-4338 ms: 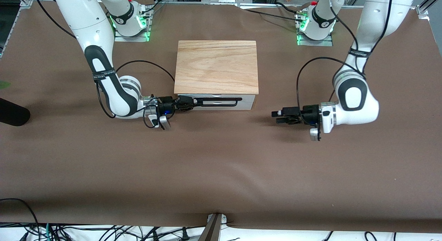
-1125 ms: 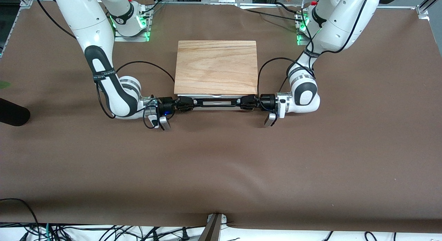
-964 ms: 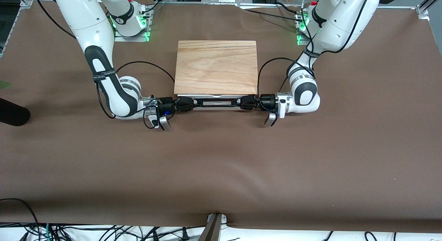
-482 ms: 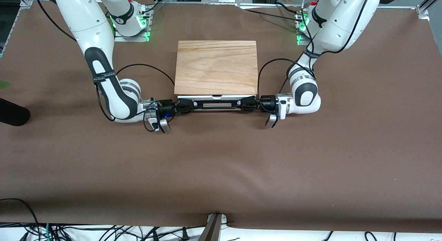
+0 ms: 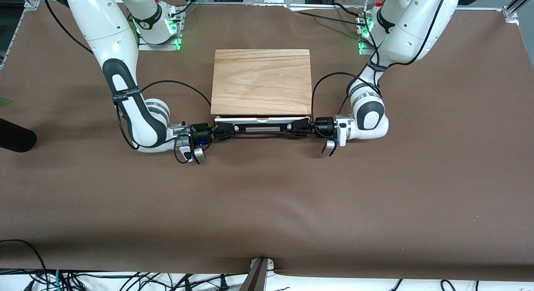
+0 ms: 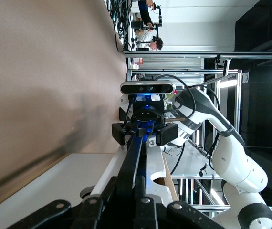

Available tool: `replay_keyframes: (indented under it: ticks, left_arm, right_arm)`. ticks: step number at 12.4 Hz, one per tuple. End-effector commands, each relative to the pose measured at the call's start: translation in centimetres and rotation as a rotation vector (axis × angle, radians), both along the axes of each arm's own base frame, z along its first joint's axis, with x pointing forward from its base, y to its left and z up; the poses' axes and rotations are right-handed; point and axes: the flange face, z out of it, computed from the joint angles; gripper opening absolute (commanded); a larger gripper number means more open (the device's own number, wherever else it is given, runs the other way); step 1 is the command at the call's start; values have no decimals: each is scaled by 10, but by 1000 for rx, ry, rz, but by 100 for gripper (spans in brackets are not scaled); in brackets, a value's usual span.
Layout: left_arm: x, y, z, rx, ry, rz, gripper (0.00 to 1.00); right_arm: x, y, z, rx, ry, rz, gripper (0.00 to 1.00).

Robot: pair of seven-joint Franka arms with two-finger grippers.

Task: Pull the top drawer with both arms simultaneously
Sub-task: 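Close both grippers on the black handle ends and start pulling outward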

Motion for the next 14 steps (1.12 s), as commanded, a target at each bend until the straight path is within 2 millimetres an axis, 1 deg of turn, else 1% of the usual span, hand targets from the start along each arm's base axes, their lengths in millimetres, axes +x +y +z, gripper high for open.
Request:
replay_keyframes:
  ticks: [1, 2, 4, 7, 11, 14]
  left_arm:
    - [20, 18, 0, 28, -9, 54, 0]
    - [21, 20, 1, 28, 3, 57, 0]
    - [31, 25, 6, 29, 2, 68, 0]
    - [38, 26, 9, 26, 23, 73, 0]
    - [38, 25, 19, 25, 31, 72, 0]
    - [37, 28, 31, 53, 13, 74, 0]
  right_arm:
    - [55, -8, 55, 77, 41, -109, 0]
    - [56, -8, 54, 77, 44, -110, 0]
    - [62, -11, 59, 79, 55, -117, 0]
    - [67, -11, 62, 81, 63, -120, 0]
    - [70, -19, 62, 80, 62, -124, 0]
    - [68, -20, 64, 92, 64, -110, 0]
